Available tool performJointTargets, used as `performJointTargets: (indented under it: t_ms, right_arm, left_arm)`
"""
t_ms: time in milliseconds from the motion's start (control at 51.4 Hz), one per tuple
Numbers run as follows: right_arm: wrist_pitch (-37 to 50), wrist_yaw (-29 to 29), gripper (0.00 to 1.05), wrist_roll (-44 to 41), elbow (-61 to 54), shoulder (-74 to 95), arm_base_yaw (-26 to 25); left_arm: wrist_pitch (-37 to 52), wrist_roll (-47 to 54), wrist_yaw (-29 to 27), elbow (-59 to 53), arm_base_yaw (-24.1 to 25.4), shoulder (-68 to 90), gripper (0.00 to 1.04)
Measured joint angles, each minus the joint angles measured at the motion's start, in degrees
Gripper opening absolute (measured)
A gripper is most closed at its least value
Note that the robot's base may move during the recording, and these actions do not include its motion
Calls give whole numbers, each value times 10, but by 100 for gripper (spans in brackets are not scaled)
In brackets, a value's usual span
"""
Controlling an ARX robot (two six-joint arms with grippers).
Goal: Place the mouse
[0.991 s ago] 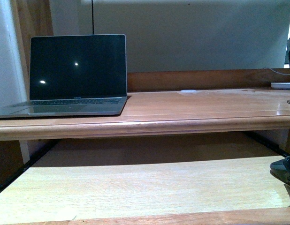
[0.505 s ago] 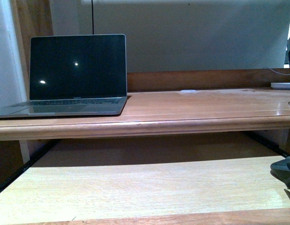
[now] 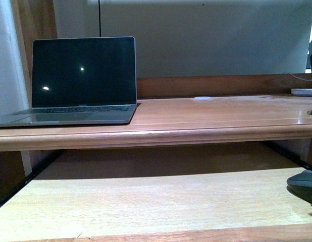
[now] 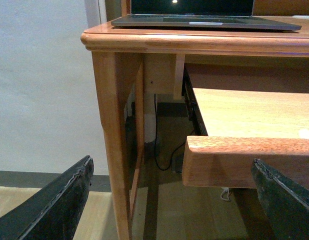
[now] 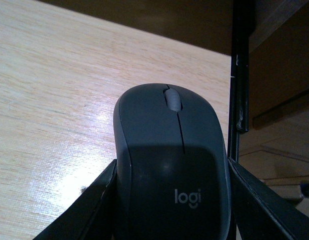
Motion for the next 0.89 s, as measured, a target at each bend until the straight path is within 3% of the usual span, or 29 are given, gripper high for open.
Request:
performJointTargets:
  t_ms: [369,894]
  right_arm:
    - [-78,-48,56,47,97,-57,-47]
    - [-105,159,56,181,288,72,138]
  left_arm:
    - [0,0,0,0,0,0,97]
    - [0,0,0,0,0,0,97]
